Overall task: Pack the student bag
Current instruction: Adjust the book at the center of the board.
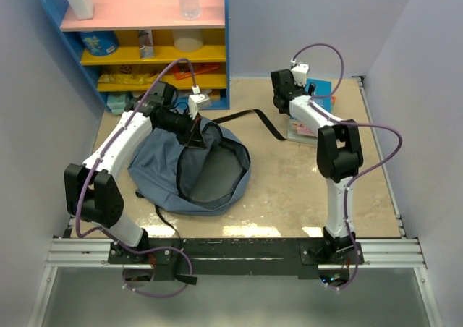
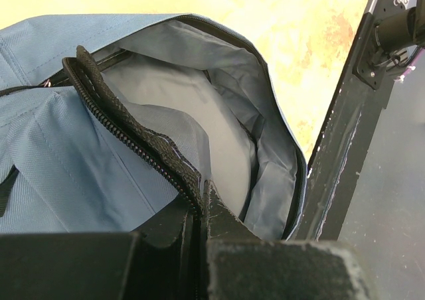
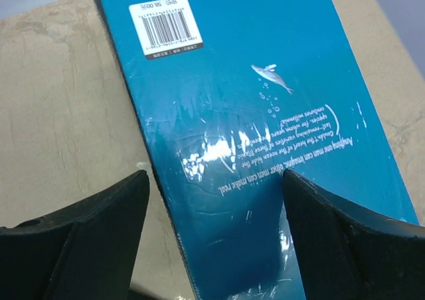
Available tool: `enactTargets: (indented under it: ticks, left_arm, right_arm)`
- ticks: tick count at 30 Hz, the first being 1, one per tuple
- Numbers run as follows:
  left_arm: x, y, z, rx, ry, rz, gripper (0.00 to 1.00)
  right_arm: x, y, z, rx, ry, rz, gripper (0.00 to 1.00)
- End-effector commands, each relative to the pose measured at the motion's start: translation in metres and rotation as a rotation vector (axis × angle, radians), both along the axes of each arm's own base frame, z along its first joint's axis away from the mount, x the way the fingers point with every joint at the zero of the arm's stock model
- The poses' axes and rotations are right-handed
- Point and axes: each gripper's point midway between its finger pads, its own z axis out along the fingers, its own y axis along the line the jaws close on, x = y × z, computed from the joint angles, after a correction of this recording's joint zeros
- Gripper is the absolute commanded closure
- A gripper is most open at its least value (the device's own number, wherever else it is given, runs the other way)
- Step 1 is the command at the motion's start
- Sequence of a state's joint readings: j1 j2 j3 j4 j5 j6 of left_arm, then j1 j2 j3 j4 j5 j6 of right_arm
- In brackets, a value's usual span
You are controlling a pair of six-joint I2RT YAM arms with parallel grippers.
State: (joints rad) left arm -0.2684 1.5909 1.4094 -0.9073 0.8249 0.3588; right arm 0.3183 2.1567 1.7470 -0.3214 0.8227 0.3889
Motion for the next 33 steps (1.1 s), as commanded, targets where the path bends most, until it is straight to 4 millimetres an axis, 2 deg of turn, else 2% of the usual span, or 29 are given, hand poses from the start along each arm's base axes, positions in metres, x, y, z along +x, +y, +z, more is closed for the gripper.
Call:
enactTargets:
  ticks: [1, 11, 20, 24, 25, 27, 28, 30, 31, 33]
  left_arm:
    - [-0.003, 0.004, 0.013, -0.014, -0.038, -0.002, 1.00]
    - [-0.003, 0.003, 0.012, -0.017, -0.029, 0.002, 1.00]
    - [-0.003, 0.003, 0.009, -0.018, -0.015, 0.004, 1.00]
    - [-0.003, 0.003, 0.009, -0.019, -0.015, 0.003, 1.00]
    - [-0.003, 0.003, 0.009, -0.018, -0.018, 0.003, 1.00]
    - [-0.004, 0.003, 0.008, -0.022, -0.013, 0.003, 1.00]
    - [-0.005, 0.003, 0.007, -0.023, -0.013, 0.002, 1.00]
    - [-0.006, 0.003, 0.005, -0.026, -0.014, -0.001, 1.00]
    - [-0.008, 0.003, 0.004, -0.026, -0.010, -0.001, 1.00]
    - [-0.009, 0.003, 0.001, -0.025, -0.006, -0.005, 1.00]
  right_arm:
    - [-0.010, -0.017, 0.026, 0.029, -0.053, -0.044, 0.17]
    - [-0.023, -0.061, 0.017, 0.103, -0.043, -0.098, 0.18]
    - [-0.028, -0.061, 0.034, 0.201, -0.120, -0.057, 0.18]
    - [-0.034, -0.061, 0.044, 0.276, -0.155, -0.025, 0.15]
    - [-0.038, -0.069, 0.040, 0.291, -0.145, -0.040, 0.15]
    - [-0.044, -0.075, 0.049, 0.301, -0.165, -0.047, 0.13]
    - [-0.051, -0.086, 0.045, 0.293, -0.156, -0.070, 0.12]
    - [-0.064, -0.105, 0.056, 0.252, -0.184, -0.145, 0.11]
    - [-0.071, -0.118, 0.052, 0.248, -0.187, -0.184, 0.11]
    - [-0.078, -0.131, 0.064, 0.267, -0.238, -0.203, 0.11]
